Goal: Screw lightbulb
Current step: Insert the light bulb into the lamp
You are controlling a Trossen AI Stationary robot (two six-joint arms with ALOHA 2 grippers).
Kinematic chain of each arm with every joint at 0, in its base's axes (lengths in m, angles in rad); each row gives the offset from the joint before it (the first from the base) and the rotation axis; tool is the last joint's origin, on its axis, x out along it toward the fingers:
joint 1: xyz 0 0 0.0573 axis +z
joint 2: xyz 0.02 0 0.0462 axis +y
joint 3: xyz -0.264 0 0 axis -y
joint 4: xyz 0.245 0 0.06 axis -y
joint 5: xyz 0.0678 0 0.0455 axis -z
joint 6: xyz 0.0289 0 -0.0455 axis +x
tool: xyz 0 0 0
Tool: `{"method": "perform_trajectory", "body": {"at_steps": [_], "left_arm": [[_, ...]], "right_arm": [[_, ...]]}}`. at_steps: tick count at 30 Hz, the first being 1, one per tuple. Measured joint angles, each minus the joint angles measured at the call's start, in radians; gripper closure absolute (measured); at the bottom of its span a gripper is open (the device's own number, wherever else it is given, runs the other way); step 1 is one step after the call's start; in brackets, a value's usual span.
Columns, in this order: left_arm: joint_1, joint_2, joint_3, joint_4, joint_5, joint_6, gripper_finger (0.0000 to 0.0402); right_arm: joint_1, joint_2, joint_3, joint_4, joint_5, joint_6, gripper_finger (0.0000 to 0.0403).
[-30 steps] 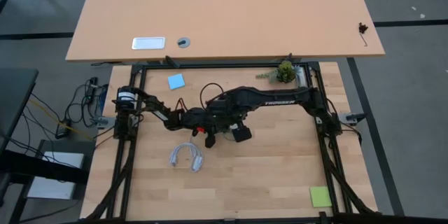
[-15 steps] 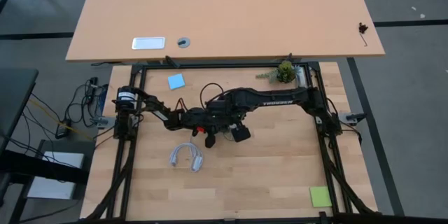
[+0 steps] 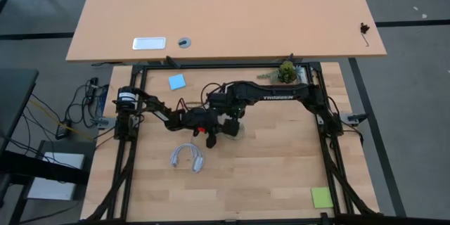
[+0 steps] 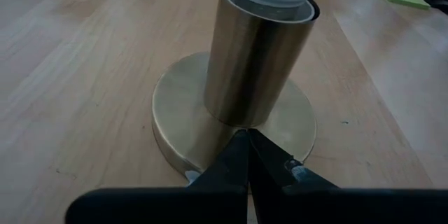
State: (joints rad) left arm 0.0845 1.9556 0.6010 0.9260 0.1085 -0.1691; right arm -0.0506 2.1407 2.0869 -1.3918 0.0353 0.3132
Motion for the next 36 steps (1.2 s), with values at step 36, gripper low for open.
{"method": "perform_trajectory", "body": {"at_steps": [36], "left_arm": [[0.000,0.000,0.000,0.000,0.006,0.000,0.0394]], "right_arm": [[0.021,-0.002,0.004,-0.050,-0.014,-0.649,0.0056]]}}
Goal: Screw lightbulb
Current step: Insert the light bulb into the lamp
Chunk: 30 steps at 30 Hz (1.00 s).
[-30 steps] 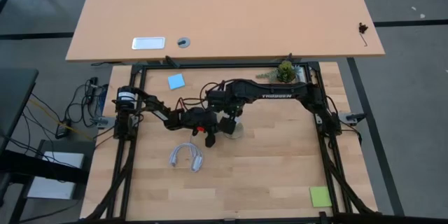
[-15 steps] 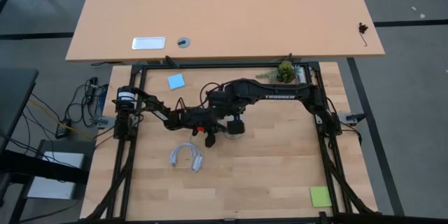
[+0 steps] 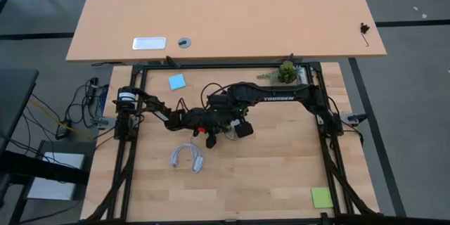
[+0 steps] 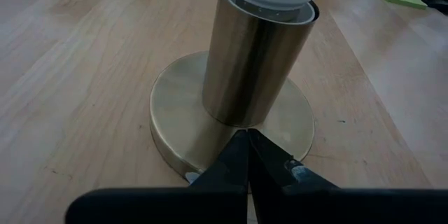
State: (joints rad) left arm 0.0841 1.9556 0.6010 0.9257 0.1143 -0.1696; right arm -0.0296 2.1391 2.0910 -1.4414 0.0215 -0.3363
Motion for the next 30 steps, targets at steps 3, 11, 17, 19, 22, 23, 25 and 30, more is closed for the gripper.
{"method": "perform_trajectory", "body": {"at_steps": [3,11,17,19,22,23,25,30], "left_arm": [[0.000,0.000,0.000,0.000,0.000,0.000,0.0394],[0.000,0.000,0.000,0.000,0.000,0.000,0.0394],[0.000,0.000,0.000,0.000,0.000,0.000,0.0394],[0.000,0.000,0.000,0.000,0.000,0.000,0.0394],[0.000,0.000,0.000,0.000,0.000,0.000,0.0394],[0.000,0.000,-0.001,0.000,0.000,0.000,0.0394],[0.000,0.000,-0.001,0.001,0.000,0.000,0.0394],[0.000,0.000,-0.001,0.001,0.000,0.000,0.0394]], "right_arm": [[0.000,0.000,-0.017,0.016,0.000,0.001,0.0059],[-0.004,0.000,-0.021,0.031,0.000,0.122,0.0100],[-0.011,0.000,-0.021,0.025,-0.003,0.428,0.0128],[-0.014,0.000,-0.021,0.023,-0.007,0.576,0.0125],[-0.024,0.000,-0.021,0.021,-0.046,0.785,0.0110],[-0.024,0.000,-0.021,0.025,-0.056,0.816,0.0104],[-0.024,0.000,-0.021,0.033,-0.064,0.829,0.0093],[-0.023,0.000,-0.019,0.033,-0.080,0.759,0.0071]]}}
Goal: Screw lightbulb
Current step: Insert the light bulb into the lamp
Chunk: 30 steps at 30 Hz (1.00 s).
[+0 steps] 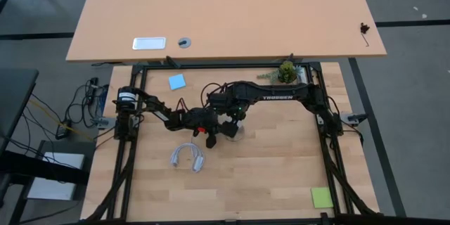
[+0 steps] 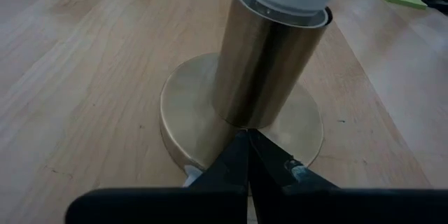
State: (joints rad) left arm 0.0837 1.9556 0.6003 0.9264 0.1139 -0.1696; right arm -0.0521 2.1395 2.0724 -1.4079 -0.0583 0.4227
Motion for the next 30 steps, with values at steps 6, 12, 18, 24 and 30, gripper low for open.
{"method": "perform_trajectory", "body": {"at_steps": [6,12,18,24,30], "left_arm": [[0.000,0.000,0.000,0.000,0.000,0.000,0.0394],[0.000,0.000,0.000,0.000,0.000,0.000,0.0394],[0.000,0.000,0.001,-0.001,0.000,0.000,0.0394],[0.000,0.000,0.001,-0.001,0.000,0.001,0.0394],[0.000,0.000,0.001,-0.001,0.000,0.002,0.0394]], "right_arm": [[0.004,0.000,0.048,-0.022,0.012,-0.220,0.0060],[0.012,0.000,0.086,-0.064,0.016,-0.539,0.0063],[0.046,0.000,0.078,-0.060,0.071,-0.811,0.0067],[0.064,0.000,0.077,-0.044,0.100,-0.863,0.0068],[0.064,0.001,0.073,-0.041,0.119,-0.898,0.0076]]}}
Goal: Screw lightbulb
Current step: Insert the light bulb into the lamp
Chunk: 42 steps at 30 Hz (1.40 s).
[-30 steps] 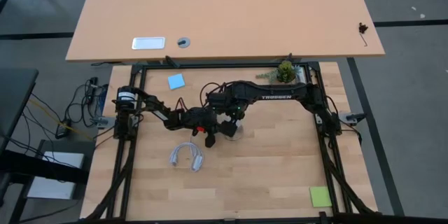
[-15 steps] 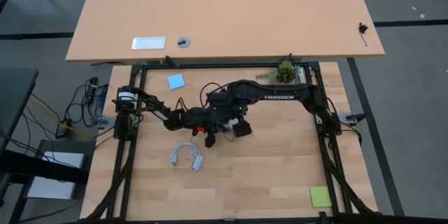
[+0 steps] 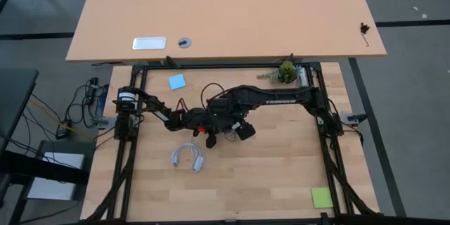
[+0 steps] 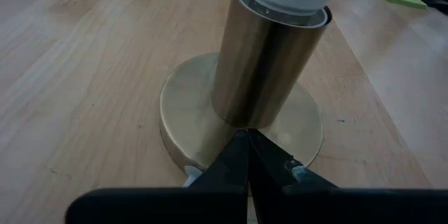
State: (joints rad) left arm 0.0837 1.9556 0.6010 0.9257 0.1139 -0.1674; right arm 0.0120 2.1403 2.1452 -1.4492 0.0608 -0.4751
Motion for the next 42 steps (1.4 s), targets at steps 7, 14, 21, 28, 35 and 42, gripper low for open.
{"method": "perform_trajectory", "body": {"at_steps": [7,14,21,28,35,42], "left_arm": [[0.000,0.000,0.000,0.000,0.000,0.001,0.0394],[0.000,0.000,0.000,0.000,0.000,0.002,0.0394],[0.000,0.000,0.000,0.000,0.000,0.002,0.0394],[0.000,0.000,0.000,0.000,0.000,0.002,0.0394],[0.000,0.000,0.000,0.000,0.000,0.002,0.0394],[0.000,0.000,0.000,0.000,0.000,0.002,0.0394]], "right_arm": [[0.001,0.003,-0.089,0.027,0.000,-0.007,0.0077],[0.001,0.002,-0.108,0.053,-0.002,0.008,0.0087],[-0.008,0.002,-0.108,0.060,-0.013,0.135,0.0110],[-0.036,0.002,-0.108,0.057,-0.055,0.504,0.0108],[-0.038,0.002,-0.108,0.060,-0.084,0.760,0.0101],[-0.024,0.002,-0.090,0.033,-0.090,0.635,0.0058]]}}
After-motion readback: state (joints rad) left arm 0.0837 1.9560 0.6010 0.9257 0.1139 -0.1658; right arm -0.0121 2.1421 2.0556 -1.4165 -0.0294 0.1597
